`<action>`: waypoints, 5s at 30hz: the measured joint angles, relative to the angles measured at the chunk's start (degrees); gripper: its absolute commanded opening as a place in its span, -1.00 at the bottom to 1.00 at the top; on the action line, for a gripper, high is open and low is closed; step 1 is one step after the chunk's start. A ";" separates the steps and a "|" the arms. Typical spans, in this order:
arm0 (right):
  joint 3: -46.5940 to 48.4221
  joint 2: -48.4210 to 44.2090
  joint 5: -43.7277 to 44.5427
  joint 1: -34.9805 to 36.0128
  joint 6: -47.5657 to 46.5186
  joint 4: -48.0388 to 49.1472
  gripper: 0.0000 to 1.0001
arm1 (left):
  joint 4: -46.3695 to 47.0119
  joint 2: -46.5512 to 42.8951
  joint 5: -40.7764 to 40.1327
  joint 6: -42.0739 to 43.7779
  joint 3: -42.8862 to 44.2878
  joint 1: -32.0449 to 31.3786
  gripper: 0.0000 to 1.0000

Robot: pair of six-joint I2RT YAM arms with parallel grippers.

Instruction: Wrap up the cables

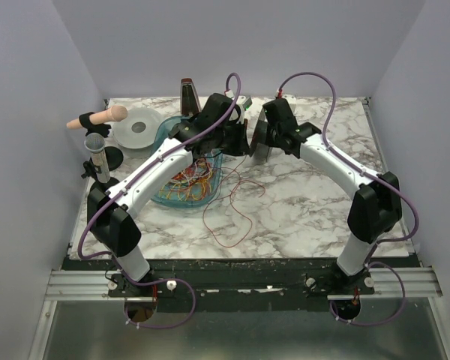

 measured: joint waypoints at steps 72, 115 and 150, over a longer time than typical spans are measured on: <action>-17.33 -23.32 7.63 14.03 14.47 2.64 0.36 | 3.93 3.02 -4.55 1.27 -2.21 0.44 -1.00; -20.00 -25.00 -30.91 4.44 5.31 23.52 -0.99 | 0.04 -6.05 7.48 -0.13 -3.45 1.86 0.16; -25.77 -38.34 -31.85 2.21 -12.74 5.01 -0.99 | 4.48 23.26 -15.21 7.48 18.82 4.35 -1.00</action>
